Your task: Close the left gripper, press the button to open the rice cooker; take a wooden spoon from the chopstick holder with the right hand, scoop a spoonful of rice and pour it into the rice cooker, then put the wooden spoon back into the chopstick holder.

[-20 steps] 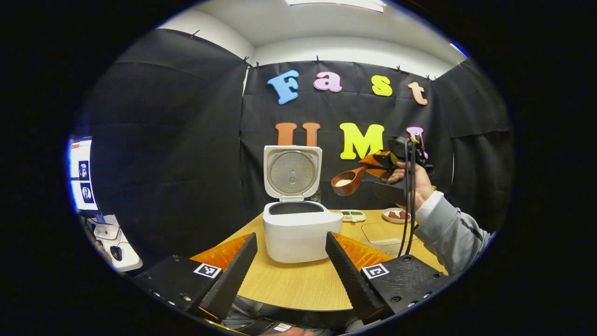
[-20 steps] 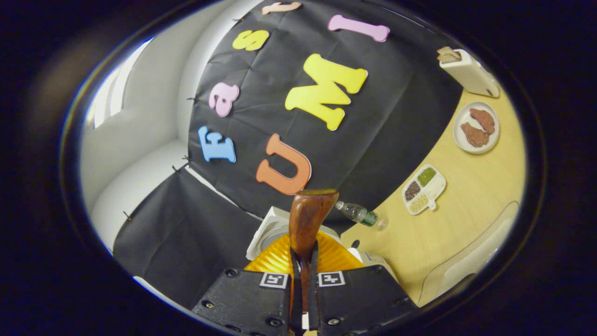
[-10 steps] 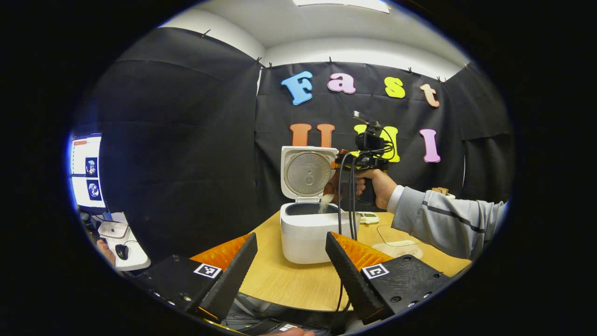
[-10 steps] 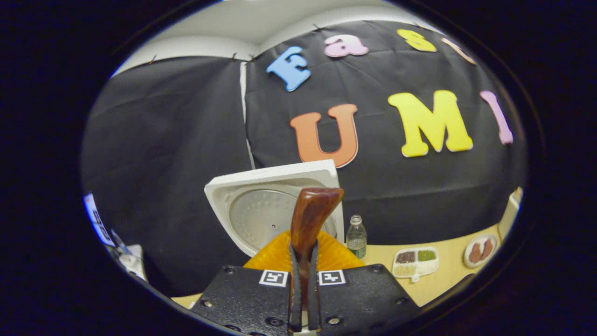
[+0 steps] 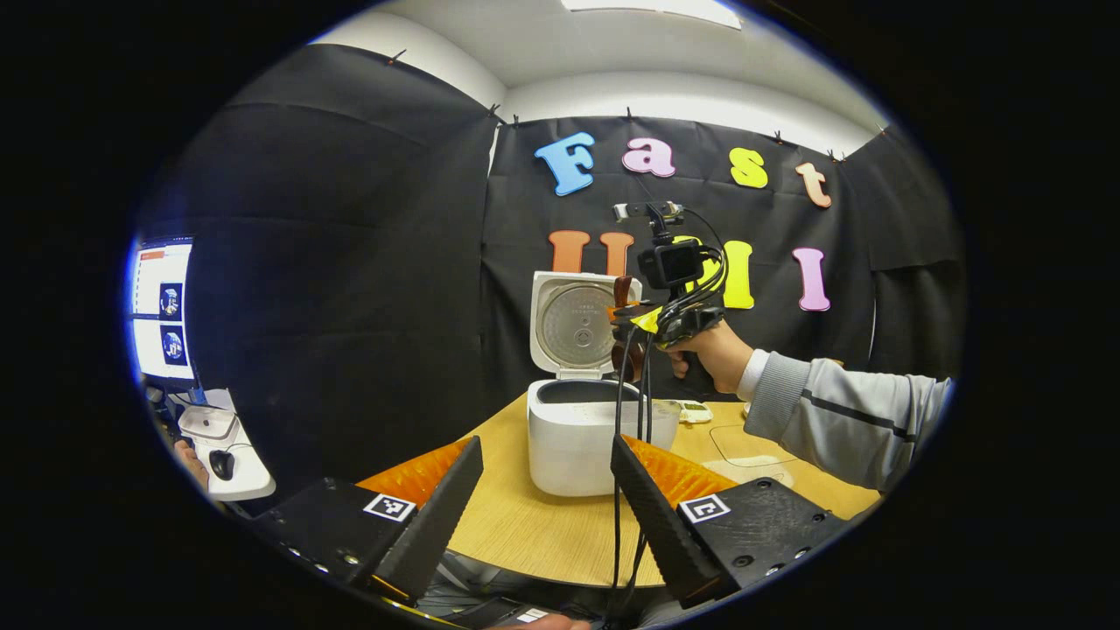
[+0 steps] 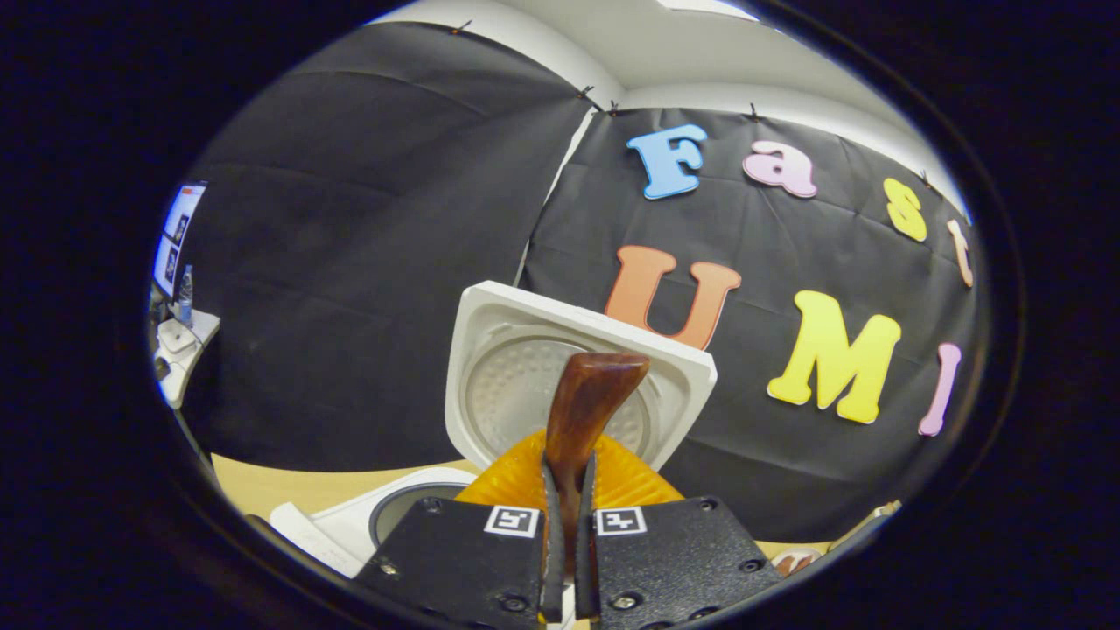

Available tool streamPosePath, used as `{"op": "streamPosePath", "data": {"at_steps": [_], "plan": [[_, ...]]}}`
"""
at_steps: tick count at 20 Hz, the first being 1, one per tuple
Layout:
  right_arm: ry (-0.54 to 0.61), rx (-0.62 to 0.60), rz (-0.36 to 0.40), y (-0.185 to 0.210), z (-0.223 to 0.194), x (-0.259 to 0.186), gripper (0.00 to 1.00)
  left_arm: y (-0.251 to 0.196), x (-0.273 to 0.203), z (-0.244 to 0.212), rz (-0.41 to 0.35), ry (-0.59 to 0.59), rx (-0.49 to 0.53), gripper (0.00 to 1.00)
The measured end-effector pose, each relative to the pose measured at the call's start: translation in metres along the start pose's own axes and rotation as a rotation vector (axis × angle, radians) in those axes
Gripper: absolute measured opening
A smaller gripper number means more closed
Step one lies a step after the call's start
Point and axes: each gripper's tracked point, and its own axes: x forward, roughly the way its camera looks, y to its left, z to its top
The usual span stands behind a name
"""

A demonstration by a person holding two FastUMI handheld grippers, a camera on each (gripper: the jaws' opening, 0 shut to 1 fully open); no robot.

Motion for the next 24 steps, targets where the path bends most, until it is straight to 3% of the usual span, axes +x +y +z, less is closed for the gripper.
{"op": "streamPosePath", "data": {"at_steps": [3, 4, 5, 6, 7, 8, 11, 18, 19, 24], "plan": [[-0.028, 0.103, -0.017, -0.024, 0.012, -0.032, 0.11, -0.010, -0.002, 0.001, -0.009, -0.003, 0.001, 0.94], [-0.034, 0.125, -0.020, -0.033, 0.017, -0.045, 0.15, -0.014, 0.001, 0.003, -0.013, -0.007, 0.004, 0.94], [-0.047, 0.139, -0.028, -0.045, 0.022, -0.061, 0.11, -0.019, 0.003, 0.004, -0.021, -0.009, 0.006, 0.94], [-0.057, 0.145, -0.037, -0.058, 0.026, -0.081, 0.07, -0.027, 0.005, 0.007, -0.033, -0.012, 0.011, 1.00], [-0.073, 0.152, -0.052, -0.074, 0.031, -0.102, 0.11, -0.035, 0.007, 0.010, -0.044, -0.020, 0.017, 1.00], [-0.087, 0.156, -0.067, -0.090, 0.035, -0.126, 0.11, -0.041, 0.009, 0.014, -0.054, -0.027, 0.017, 0.94], [-0.089, 0.200, -0.129, -0.144, 0.031, -0.193, 0.12, -0.063, 0.020, 0.025, -0.088, -0.040, 0.012, 0.94], [-0.056, 0.284, -0.343, -0.279, -0.025, -0.324, 0.12, -0.101, 0.047, 0.055, -0.119, -0.079, -0.005, 0.94], [-0.052, 0.296, -0.373, -0.296, -0.037, -0.340, 0.15, -0.106, 0.051, 0.061, -0.123, -0.089, -0.003, 0.94], [-0.019, 0.338, -0.521, -0.369, -0.107, -0.389, 0.12, -0.127, 0.077, 0.085, -0.122, -0.112, -0.002, 0.94]]}}
